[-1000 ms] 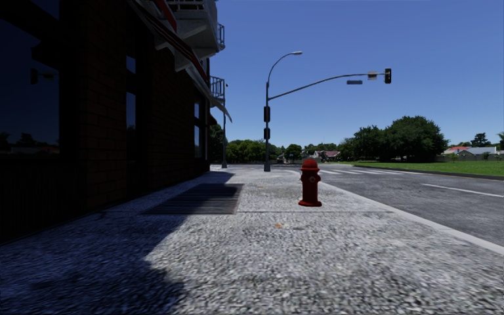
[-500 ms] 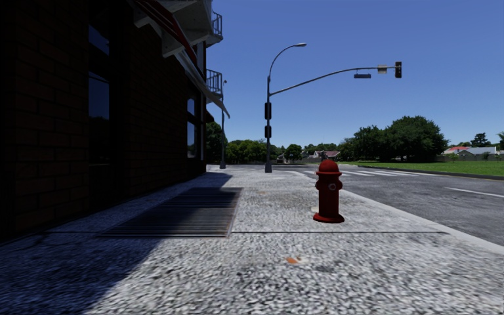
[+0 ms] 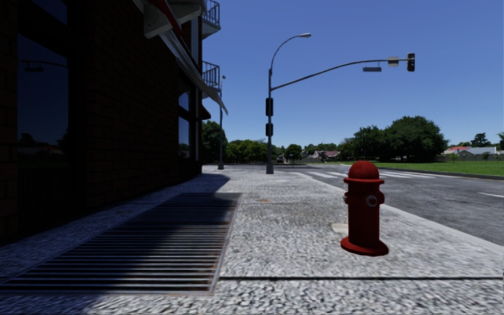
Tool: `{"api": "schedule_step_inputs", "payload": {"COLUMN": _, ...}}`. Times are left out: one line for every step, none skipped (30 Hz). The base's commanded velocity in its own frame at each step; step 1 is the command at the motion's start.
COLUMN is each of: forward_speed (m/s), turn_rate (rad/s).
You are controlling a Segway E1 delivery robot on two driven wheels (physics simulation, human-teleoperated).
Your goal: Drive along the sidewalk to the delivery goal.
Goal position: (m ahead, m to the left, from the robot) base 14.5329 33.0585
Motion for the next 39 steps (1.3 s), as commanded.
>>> {"api": "schedule_step_inputs", "payload": {"forward_speed": 2.00, "turn_rate": 0.00}}
{"api": "schedule_step_inputs", "payload": {"forward_speed": 2.00, "turn_rate": 0.00}}
{"api": "schedule_step_inputs", "payload": {"forward_speed": 2.00, "turn_rate": 0.00}}
{"api": "schedule_step_inputs", "payload": {"forward_speed": 2.00, "turn_rate": 0.00}}
{"api": "schedule_step_inputs", "payload": {"forward_speed": 2.00, "turn_rate": 0.00}}
{"api": "schedule_step_inputs", "payload": {"forward_speed": 2.00, "turn_rate": 0.00}}
{"api": "schedule_step_inputs", "payload": {"forward_speed": 2.00, "turn_rate": 0.00}}
{"api": "schedule_step_inputs", "payload": {"forward_speed": 2.00, "turn_rate": 0.00}}
{"api": "schedule_step_inputs", "payload": {"forward_speed": 2.00, "turn_rate": 0.00}}
{"api": "schedule_step_inputs", "payload": {"forward_speed": 2.00, "turn_rate": 0.00}}
{"api": "schedule_step_inputs", "payload": {"forward_speed": 2.00, "turn_rate": 0.00}}
{"api": "schedule_step_inputs", "payload": {"forward_speed": 2.00, "turn_rate": 0.00}}
{"api": "schedule_step_inputs", "payload": {"forward_speed": 2.00, "turn_rate": 0.00}}
{"api": "schedule_step_inputs", "payload": {"forward_speed": 2.00, "turn_rate": 0.00}}
{"api": "schedule_step_inputs", "payload": {"forward_speed": 2.00, "turn_rate": 0.00}}
{"api": "schedule_step_inputs", "payload": {"forward_speed": 2.00, "turn_rate": 0.00}}
{"api": "schedule_step_inputs", "payload": {"forward_speed": 2.00, "turn_rate": 0.00}}
{"api": "schedule_step_inputs", "payload": {"forward_speed": 2.00, "turn_rate": 0.00}}
{"api": "schedule_step_inputs", "payload": {"forward_speed": 2.00, "turn_rate": 0.00}}
{"api": "schedule_step_inputs", "payload": {"forward_speed": 2.00, "turn_rate": 0.00}}
{"api": "schedule_step_inputs", "payload": {"forward_speed": 2.00, "turn_rate": 0.00}}
{"api": "schedule_step_inputs", "payload": {"forward_speed": 2.00, "turn_rate": 0.00}}
{"api": "schedule_step_inputs", "payload": {"forward_speed": 2.00, "turn_rate": 0.00}}
{"api": "schedule_step_inputs", "payload": {"forward_speed": 2.00, "turn_rate": 0.00}}
{"api": "schedule_step_inputs", "payload": {"forward_speed": 2.00, "turn_rate": 0.00}}
{"api": "schedule_step_inputs", "payload": {"forward_speed": 2.00, "turn_rate": 0.00}}
{"api": "schedule_step_inputs", "payload": {"forward_speed": 2.00, "turn_rate": 0.00}}
{"api": "schedule_step_inputs", "payload": {"forward_speed": 2.00, "turn_rate": 0.00}}
{"api": "schedule_step_inputs", "payload": {"forward_speed": 2.00, "turn_rate": 0.00}}
{"api": "schedule_step_inputs", "payload": {"forward_speed": 2.00, "turn_rate": 0.00}}
{"api": "schedule_step_inputs", "payload": {"forward_speed": 2.00, "turn_rate": 0.00}}
{"api": "schedule_step_inputs", "payload": {"forward_speed": 2.00, "turn_rate": 0.00}}
{"api": "schedule_step_inputs", "payload": {"forward_speed": 2.00, "turn_rate": 0.00}}
{"api": "schedule_step_inputs", "payload": {"forward_speed": 2.00, "turn_rate": 0.00}}
{"api": "schedule_step_inputs", "payload": {"forward_speed": 2.00, "turn_rate": 0.00}}
{"api": "schedule_step_inputs", "payload": {"forward_speed": 2.00, "turn_rate": 0.00}}
{"api": "schedule_step_inputs", "payload": {"forward_speed": 2.00, "turn_rate": 0.00}}
{"api": "schedule_step_inputs", "payload": {"forward_speed": 2.00, "turn_rate": 0.00}}
{"api": "schedule_step_inputs", "payload": {"forward_speed": 2.00, "turn_rate": 0.00}}
